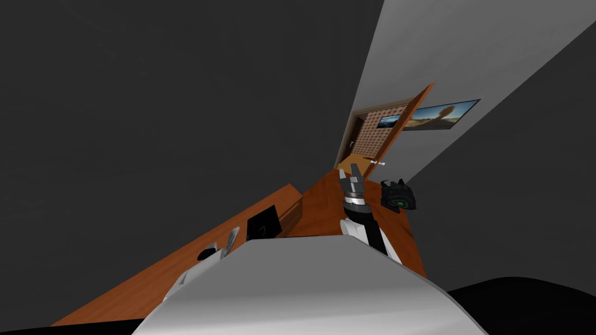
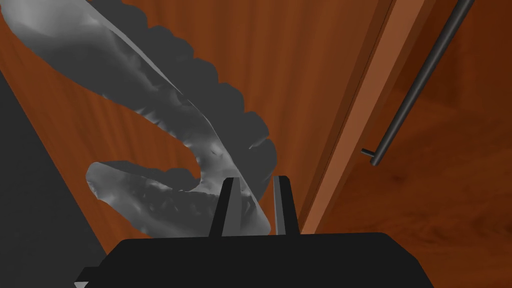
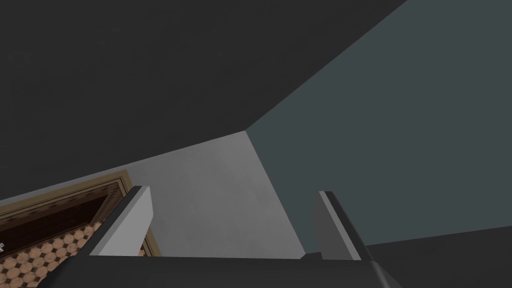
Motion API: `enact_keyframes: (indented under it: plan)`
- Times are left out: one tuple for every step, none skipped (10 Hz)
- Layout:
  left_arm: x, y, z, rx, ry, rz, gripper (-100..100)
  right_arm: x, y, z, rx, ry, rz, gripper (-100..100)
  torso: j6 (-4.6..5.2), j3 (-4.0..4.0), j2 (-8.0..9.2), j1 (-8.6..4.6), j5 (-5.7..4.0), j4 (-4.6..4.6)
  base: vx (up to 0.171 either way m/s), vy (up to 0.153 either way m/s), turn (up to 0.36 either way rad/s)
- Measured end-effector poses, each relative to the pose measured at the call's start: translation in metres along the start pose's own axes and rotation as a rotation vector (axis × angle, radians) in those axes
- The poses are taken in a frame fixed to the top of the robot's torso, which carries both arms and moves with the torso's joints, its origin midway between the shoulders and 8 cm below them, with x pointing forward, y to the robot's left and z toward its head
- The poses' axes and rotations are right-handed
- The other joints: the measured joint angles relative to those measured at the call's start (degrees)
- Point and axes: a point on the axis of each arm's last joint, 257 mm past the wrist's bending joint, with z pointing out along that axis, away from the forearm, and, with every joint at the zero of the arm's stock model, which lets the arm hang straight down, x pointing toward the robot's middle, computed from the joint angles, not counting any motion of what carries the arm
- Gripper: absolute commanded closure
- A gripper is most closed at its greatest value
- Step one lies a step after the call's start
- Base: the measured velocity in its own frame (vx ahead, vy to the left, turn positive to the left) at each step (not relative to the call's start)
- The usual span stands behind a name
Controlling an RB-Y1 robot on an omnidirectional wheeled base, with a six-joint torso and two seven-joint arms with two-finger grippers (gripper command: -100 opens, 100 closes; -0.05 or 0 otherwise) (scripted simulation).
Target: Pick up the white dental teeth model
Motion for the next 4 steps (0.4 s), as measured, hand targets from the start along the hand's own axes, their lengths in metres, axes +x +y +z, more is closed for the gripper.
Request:
enact_keyframes:
  plan:
    - [-0.001, -0.006, -0.0026, 0.002, -0.002, -0.004, 100, 0.0, 0.0, 0.0, 0.0, 0.0, 0.0, 0, 0.05, 0.07, 0.11, -0.15, -0.05, 0.03, -0.071, -0.071, -0.074]
    - [-0.003, -0.0109, -0.0047, 0.001, -0.004, -0.009, 100, 0.0, 0.0, 0.0, 0.0, 0.0, 0.0, 0, 0.02, 0.12, 0.23, -0.29, -0.06, 0.03, -0.071, -0.085, -0.042]
    - [-0.0054, -0.0153, -0.0081, 0.0, -0.006, -0.012, 100, 0.0, 0.0, 0.0, 0.0, 0.0, 0.0, 0, 0.01, 0.15, 0.28, -0.38, -0.1, 0.04, -0.03, -0.038, 0.0]
    - [-0.0057, -0.0149, -0.0085, -0.003, -0.007, -0.012, 0, 0.0, 0.0, 0.0, 0.0, 0.0, 0.0, 0, 0.01, 0.1, 0.18, -0.24, -0.08, 0.03, -0.006, -0.008, 0.004]
